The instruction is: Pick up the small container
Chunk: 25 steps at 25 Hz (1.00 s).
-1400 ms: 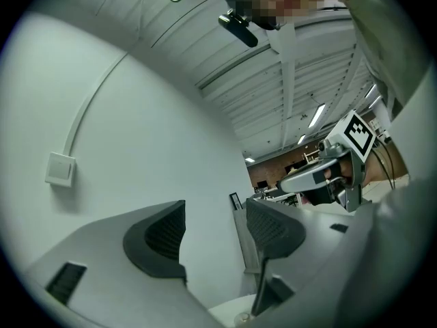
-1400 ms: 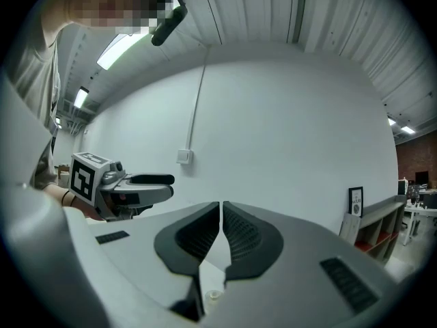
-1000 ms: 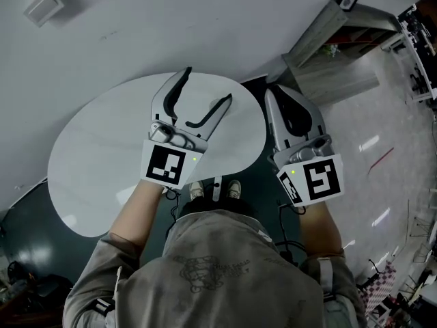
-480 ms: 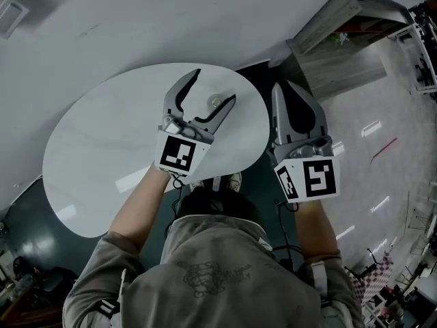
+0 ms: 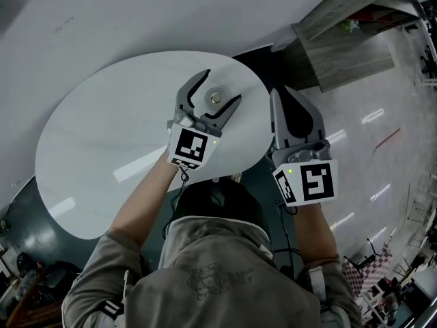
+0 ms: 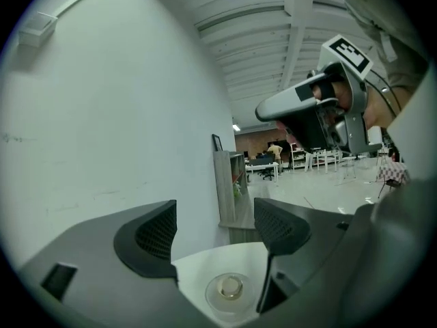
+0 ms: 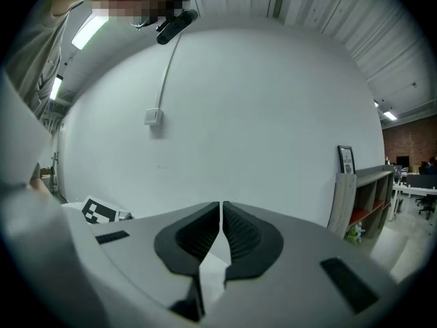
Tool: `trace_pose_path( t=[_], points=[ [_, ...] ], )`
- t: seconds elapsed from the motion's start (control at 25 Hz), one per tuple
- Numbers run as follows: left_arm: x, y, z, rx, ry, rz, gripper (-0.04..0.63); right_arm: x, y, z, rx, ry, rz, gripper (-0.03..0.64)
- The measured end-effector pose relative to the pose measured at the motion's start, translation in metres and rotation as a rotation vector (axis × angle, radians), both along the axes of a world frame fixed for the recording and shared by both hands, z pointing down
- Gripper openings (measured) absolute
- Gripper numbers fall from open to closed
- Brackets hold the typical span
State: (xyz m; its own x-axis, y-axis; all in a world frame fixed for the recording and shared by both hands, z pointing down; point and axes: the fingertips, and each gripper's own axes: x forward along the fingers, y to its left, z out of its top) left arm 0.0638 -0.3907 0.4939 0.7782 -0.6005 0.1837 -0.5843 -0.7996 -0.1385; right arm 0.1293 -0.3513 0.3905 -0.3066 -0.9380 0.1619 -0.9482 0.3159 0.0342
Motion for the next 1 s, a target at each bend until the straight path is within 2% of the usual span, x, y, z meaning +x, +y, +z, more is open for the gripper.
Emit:
trace_pose_path(
  t=[0.12, 0.44, 0.6, 0.72, 0.84, 1.0],
  points=[
    [0.004, -0.003, 0.037, -0.044, -0.039, -0.011, 0.336, -0.005, -0.003, 0.027, -0.047, 0.001, -0.03, 0.034],
    [0.009, -0.011, 0.104, -0.158, -0.059, -0.048, 0.339, -0.01, -0.005, 0.088, -0.151, -0.025, -0.067, 0.034],
    [0.012, -0.014, 0.122, -0.212, -0.021, -0.05, 0.342, -0.01, -0.002, 0.113, -0.186, -0.037, -0.078, 0.034],
    [0.013, -0.014, 0.126, -0.22, 0.003, -0.048, 0.344, -0.009, 0.002, 0.131, -0.206, -0.045, -0.076, 0.034],
    [0.015, -0.013, 0.134, -0.207, -0.02, -0.043, 0.345, -0.005, 0.005, 0.144, -0.224, -0.063, -0.061, 0.034],
    [0.016, -0.016, 0.149, -0.231, -0.045, -0.047, 0.345, 0.001, 0.006, 0.153, -0.232, -0.082, -0.047, 0.034]
  ],
)
